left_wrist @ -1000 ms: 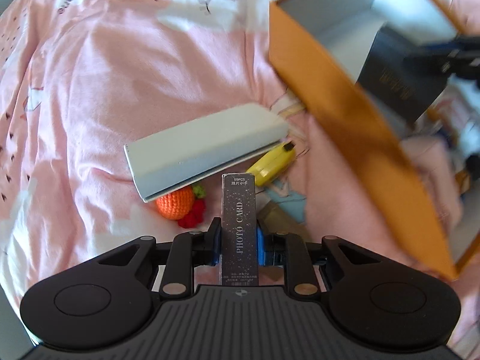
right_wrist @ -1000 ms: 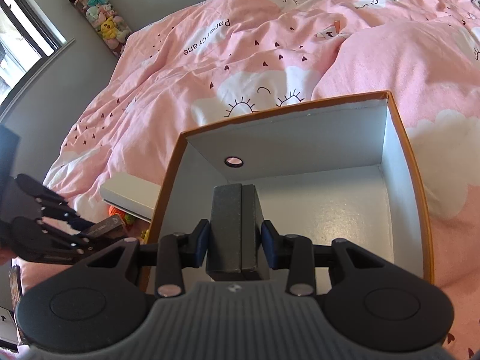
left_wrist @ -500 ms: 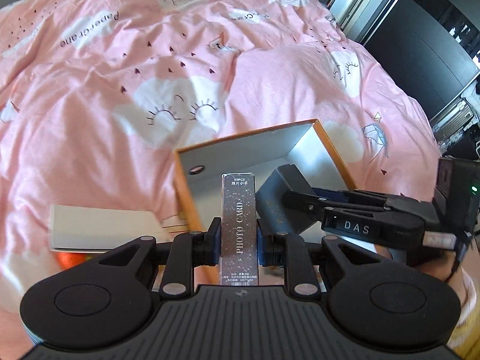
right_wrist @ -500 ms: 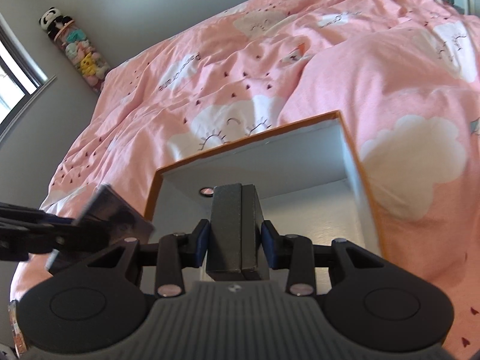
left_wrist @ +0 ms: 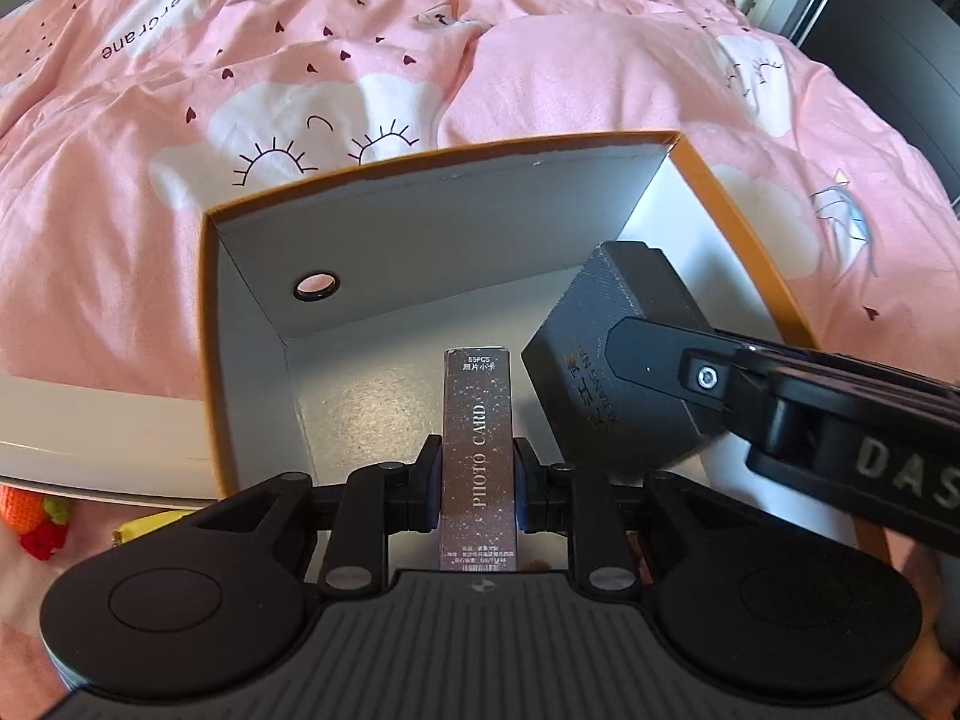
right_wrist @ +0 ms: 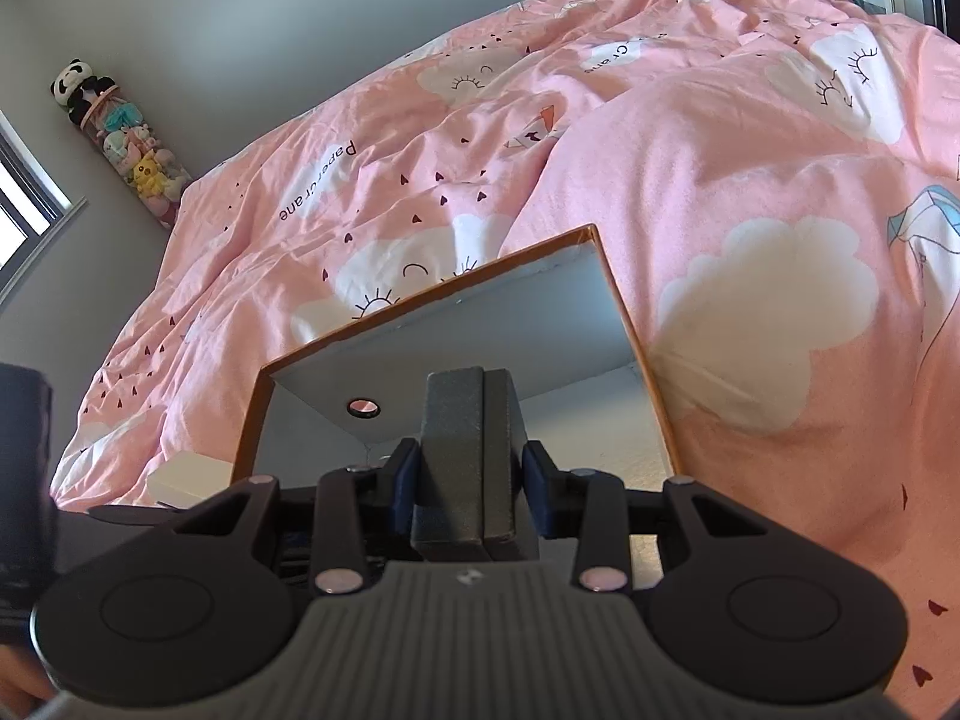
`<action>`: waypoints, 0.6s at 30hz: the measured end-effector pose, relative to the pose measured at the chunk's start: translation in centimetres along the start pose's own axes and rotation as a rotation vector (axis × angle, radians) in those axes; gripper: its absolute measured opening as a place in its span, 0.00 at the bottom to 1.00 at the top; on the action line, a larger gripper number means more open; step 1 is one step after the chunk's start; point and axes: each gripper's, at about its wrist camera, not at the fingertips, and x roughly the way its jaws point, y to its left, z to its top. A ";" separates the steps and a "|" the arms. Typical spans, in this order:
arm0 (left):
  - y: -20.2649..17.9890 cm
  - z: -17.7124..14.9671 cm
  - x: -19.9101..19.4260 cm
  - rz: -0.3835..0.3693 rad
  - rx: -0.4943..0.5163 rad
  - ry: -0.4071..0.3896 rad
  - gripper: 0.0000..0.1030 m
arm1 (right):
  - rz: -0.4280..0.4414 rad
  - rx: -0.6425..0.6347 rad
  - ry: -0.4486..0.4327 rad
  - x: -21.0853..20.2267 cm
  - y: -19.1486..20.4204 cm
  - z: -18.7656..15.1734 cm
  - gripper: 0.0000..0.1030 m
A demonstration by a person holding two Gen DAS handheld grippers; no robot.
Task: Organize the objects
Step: 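Lower the gray box and photo card box into the orange box with both grippers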
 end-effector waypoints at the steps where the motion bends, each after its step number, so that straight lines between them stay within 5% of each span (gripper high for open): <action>1: 0.0 -0.1 0.3 0.001 -0.007 -0.001 0.24 | -0.001 -0.001 -0.001 0.0 0.0 -0.1 0.38; 11: 0.2 -0.7 2.3 0.012 -0.060 0.091 0.24 | 0.014 0.014 0.013 0.2 -0.2 -0.5 0.38; 18: -1.2 -0.9 0.8 0.134 0.080 0.102 0.32 | 0.016 0.019 0.015 0.2 -0.3 -0.6 0.38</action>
